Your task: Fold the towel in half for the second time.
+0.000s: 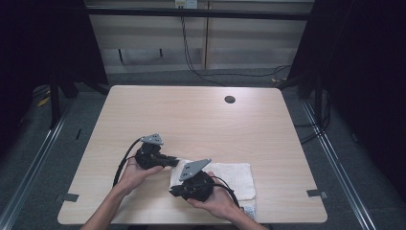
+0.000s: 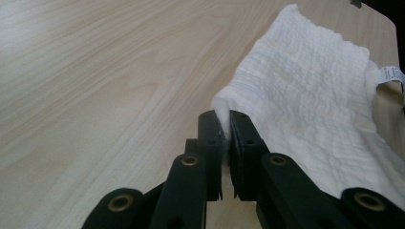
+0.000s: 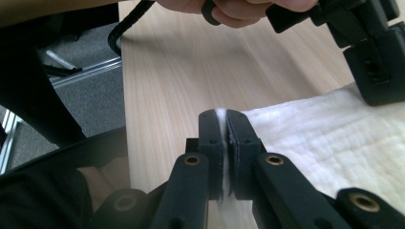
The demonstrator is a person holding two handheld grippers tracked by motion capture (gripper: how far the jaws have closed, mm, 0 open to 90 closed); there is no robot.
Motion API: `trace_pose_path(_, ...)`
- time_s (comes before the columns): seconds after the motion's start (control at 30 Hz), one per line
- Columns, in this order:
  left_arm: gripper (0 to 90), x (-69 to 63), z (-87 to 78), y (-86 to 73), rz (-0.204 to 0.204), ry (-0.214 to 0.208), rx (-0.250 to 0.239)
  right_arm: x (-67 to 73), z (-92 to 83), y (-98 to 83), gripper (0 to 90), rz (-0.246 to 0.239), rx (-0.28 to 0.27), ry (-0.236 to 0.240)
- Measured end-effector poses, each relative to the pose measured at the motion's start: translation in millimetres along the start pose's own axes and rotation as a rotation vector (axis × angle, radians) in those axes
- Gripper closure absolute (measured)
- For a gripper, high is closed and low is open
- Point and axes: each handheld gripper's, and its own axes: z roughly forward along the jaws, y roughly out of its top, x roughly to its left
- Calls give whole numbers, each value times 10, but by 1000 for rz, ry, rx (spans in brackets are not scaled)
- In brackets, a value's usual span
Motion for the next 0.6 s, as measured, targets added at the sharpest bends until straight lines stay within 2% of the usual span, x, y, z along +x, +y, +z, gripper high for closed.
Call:
trace_pose_path(0.13, 845, 56, -56, -11, -17, 3, 2, -12, 16, 65, 858, 7, -12, 7)
trace_pose_path(0.37, 845, 145, -224, -30, -39, 33, -55, -53, 99, 263, 858, 16, -38, 21)
trace_pose_path(0.47, 845, 189, -262, -52, -38, 53, -38, -66, 165, 318, 858, 20, -44, 28)
trace_pose_path(0.6, 845, 236, -337, -83, -50, 69, -50, -63, 260, 401, 858, 12, -50, 31)
